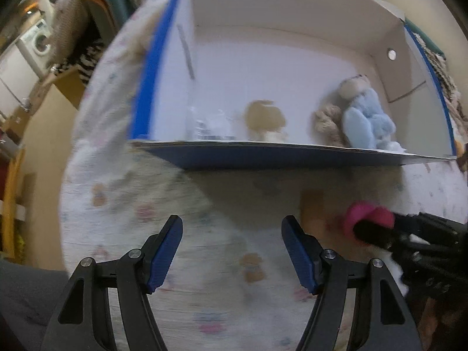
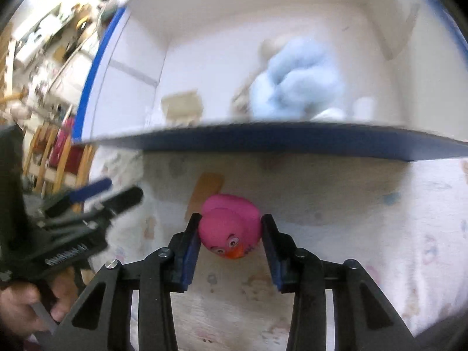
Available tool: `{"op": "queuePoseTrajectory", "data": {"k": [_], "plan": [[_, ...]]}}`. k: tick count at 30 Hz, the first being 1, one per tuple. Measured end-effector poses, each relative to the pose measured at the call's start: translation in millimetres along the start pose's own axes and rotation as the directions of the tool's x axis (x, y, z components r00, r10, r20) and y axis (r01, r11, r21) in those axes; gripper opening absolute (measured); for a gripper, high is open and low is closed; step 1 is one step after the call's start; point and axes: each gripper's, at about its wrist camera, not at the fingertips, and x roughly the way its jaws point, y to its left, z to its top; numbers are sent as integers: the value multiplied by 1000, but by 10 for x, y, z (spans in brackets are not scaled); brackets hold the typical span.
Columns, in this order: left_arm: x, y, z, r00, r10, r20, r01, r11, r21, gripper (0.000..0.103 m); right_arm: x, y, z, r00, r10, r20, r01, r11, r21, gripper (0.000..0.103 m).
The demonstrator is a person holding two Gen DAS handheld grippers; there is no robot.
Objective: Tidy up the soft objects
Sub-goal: 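Lift the pink duck and orange sponge off the bedspread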
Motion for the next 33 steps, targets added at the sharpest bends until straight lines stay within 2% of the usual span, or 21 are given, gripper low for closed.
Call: {"op": "queuePoseTrajectory", "data": {"k": [3,5,8,16,18,19,20,21,22,23,25,29,33], "plan": [[52,-208,63,1000,-27,-1,27,999,43,67,-153,-182,-20,999,-25,38,22,996,87,43],[157,-339,104,996,-81,-40,83,995,49,67,-201,-259,-47,997,-59,56,51,990,131,43],[330,-466,139,985,-138,-105,141,990,29,67,-360,-390,-87,994,-68,91,51,982,180,43],[656,-547,168,975,-117,-187,126,991,36,65,-222,-374,-59,991,-87,98,66,977,202,43],[663,-538,185,978,-109,-179,117,992,38,52,-170,-342,-51,992,-87,93,66,977,201,43],[659,-536,186,982,-83,-171,93,994,51,38,-161,-344,-49,992,-85,90,66,978,200,43],[655,-532,186,985,-53,-162,64,996,66,31,-177,-353,-55,993,-84,88,65,978,200,43],[654,-523,187,986,-48,-159,60,996,71,27,-176,-363,-58,993,-83,87,65,977,201,43],[651,-508,194,984,-64,-165,76,995,69,16,-172,-373,-63,993,-81,87,62,977,203,43],[643,-510,196,983,-75,-170,88,994,72,11,-162,-373,-61,993,-79,86,60,977,204,43],[613,-496,218,982,-84,-172,100,992,84,6,-141,-361,-63,993,-79,86,60,977,203,43],[581,-437,229,984,-68,-164,81,994,74,6,-128,-347,-70,994,-79,81,62,979,194,43],[595,-225,206,983,-68,-170,73,997,21,6,-133,-332,-84,993,-87,78,71,980,188,43]]}}
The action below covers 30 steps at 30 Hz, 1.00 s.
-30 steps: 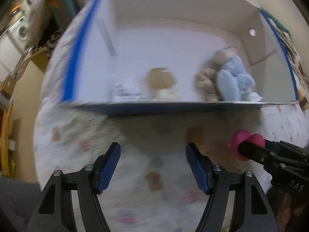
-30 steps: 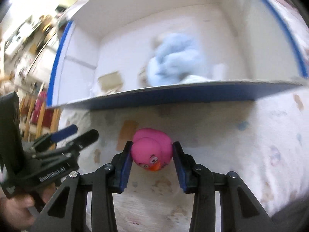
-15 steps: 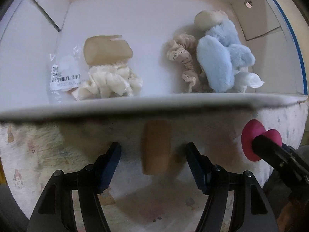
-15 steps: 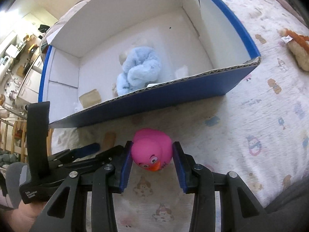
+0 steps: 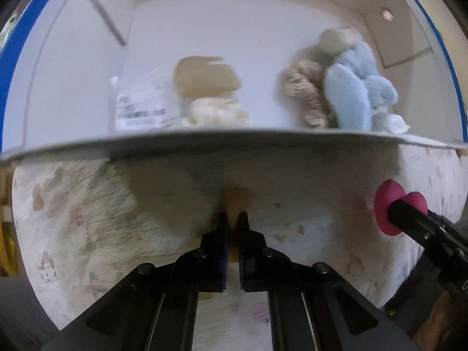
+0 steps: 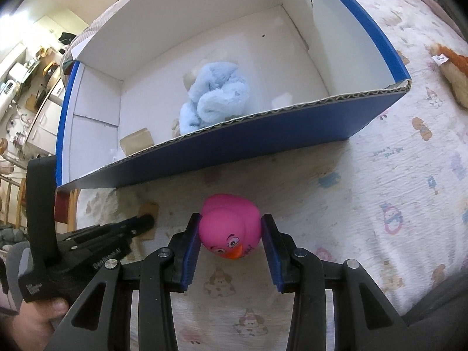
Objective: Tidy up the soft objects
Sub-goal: 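Lift the pink duck and orange sponge off the bedspread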
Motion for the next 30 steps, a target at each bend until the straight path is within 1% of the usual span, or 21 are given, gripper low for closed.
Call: {"op": "queuePoseTrajectory", "data": {"k": [5,8,13,16,20,21,23,25,27,28,30], "plan": [[-91,255,-24,999,40,21,-39,998,-58,5,27,19,-21,1000,-11,-4,11,1000,-6,43],[-205,420,-114,997,63,42,-59,994,-92,5,41,47,-23,1000,-15,-6,15,1000,-12,43],[-446,610,-278,992,90,89,-80,990,-117,5,57,139,-58,999,-43,2,43,998,-49,43],[-498,698,-347,989,108,99,-95,987,-130,5,69,205,-78,998,-57,5,57,995,-76,43],[-554,736,-495,986,122,110,-103,981,-163,5,71,274,-106,997,-74,12,75,992,-106,43],[-540,683,-516,986,126,113,-106,981,-165,5,72,279,-115,997,-76,13,77,991,-109,43],[-534,728,-563,985,123,120,-103,981,-165,5,68,295,-118,997,-80,15,81,990,-112,43],[-583,643,-491,983,125,133,-103,982,-160,5,26,300,-114,997,-70,18,71,992,-106,43],[-749,575,-514,977,128,173,-103,984,-144,5,-61,305,-108,1000,-25,15,26,995,-91,43],[-828,531,-530,971,133,198,-108,985,-135,5,-111,331,-106,1000,-17,19,18,995,-102,43],[-980,414,-559,961,134,242,-109,988,-113,5,-246,398,-94,998,-31,49,38,988,-147,43]]}}
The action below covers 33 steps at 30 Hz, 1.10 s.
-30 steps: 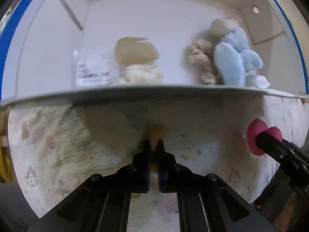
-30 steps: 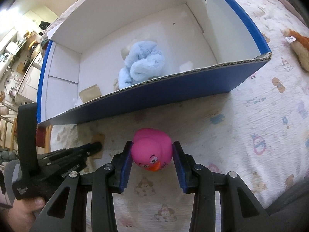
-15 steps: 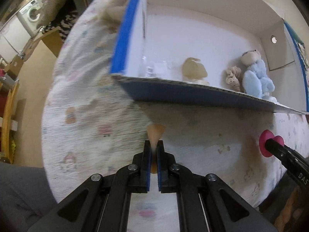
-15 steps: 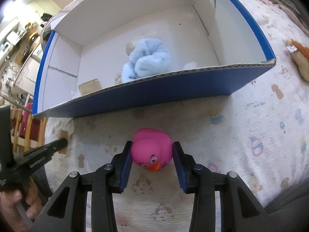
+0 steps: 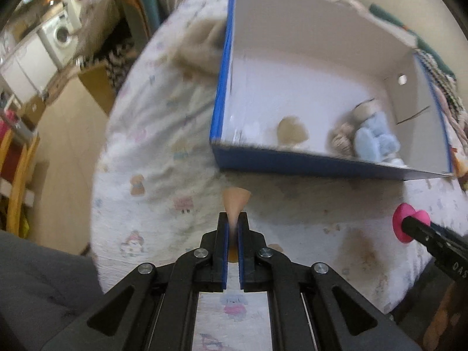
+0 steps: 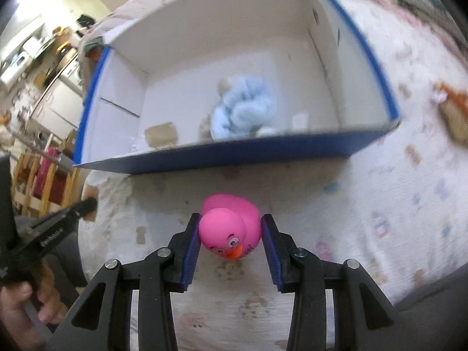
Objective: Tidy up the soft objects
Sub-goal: 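Lift the pink duck and orange sponge off the bedspread, then carry the pink duck and orange sponge over the box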
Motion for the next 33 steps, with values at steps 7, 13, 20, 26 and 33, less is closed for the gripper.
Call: {"op": "queuePoseTrajectory", "data": {"k": [7,13,20,26,33], "plan": [[-501,-60,229,989,-46,138,43,999,24,5,-369,58,209,996,10,85,-6,999,-54,43],[-774,-177,611,971,-48,233,38,998,45,5,-517,125,524,989,24,146,-13,997,-72,43],[-725,-341,988,971,-69,228,55,996,67,5,-542,201,858,982,37,187,-21,996,-87,43],[-542,-480,1219,976,-50,213,32,996,88,5,-383,190,1117,983,46,178,-33,997,-76,43],[-184,-630,1409,985,-33,172,16,995,102,6,-59,137,1286,993,22,113,-16,998,-57,43]]}}
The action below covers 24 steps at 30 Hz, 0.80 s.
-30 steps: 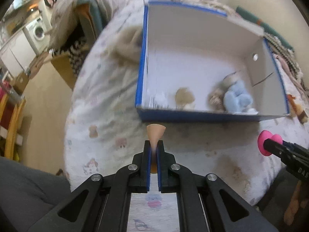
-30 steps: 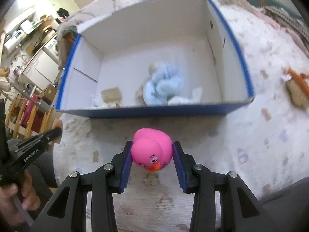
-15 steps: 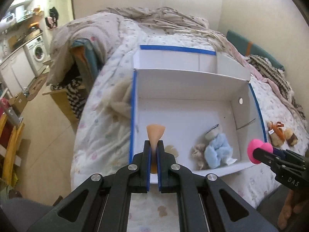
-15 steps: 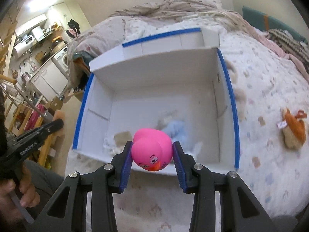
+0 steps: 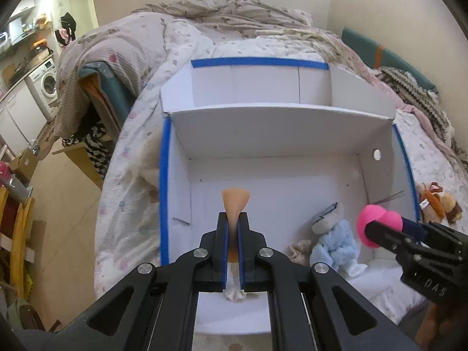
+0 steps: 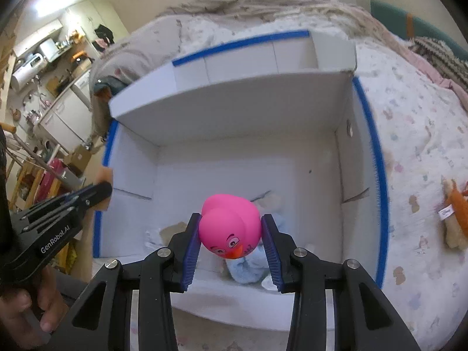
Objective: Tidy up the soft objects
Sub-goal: 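Carry the pink duck and orange sponge over the box, then open both grippers to drop the duck and sponge into the box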
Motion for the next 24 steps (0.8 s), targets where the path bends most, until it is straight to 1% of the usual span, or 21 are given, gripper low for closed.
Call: {"op": "queuePoseTrajectory", "data": {"k": [2,3,5,10,14,17,18,20,21,22,23,24], "plan": [[140,-33,18,1000,-5,-28,5,1000,4,7,98,-21,0,1000,-1,-19,1,1000,3,43],[230,-51,18,999,0,-54,1,1000,10,7,144,-38,-3,1000,-1,-25,1,1000,9,43],[352,-79,1,997,11,-73,-10,1000,20,7,207,-68,-15,1000,-2,-31,2,1000,16,43],[558,-141,-64,995,40,-88,-35,998,56,7,384,-111,-68,997,-20,-69,21,1000,10,43],[668,-125,-107,993,40,-113,-35,998,47,7,461,-145,-88,996,-32,-82,33,999,15,43],[677,-114,-129,993,41,-112,-36,998,47,10,503,-152,-93,995,-41,-89,42,999,9,43],[667,-118,-135,994,40,-105,-34,998,53,12,509,-152,-96,995,-41,-90,42,999,9,43],[652,-121,-132,995,37,-98,-30,998,63,20,521,-150,-84,995,-42,-90,43,999,10,43],[642,-119,-135,995,33,-97,-27,998,62,22,520,-150,-86,995,-44,-90,45,999,9,43],[633,-112,-126,995,33,-99,-27,998,61,30,524,-141,-79,995,-46,-89,47,999,9,43],[630,-109,-127,994,40,-102,-34,998,60,41,522,-137,-82,995,-48,-88,49,999,9,43],[619,-103,-128,994,46,-101,-40,998,56,47,526,-132,-81,995,-48,-88,49,999,10,43]]}}
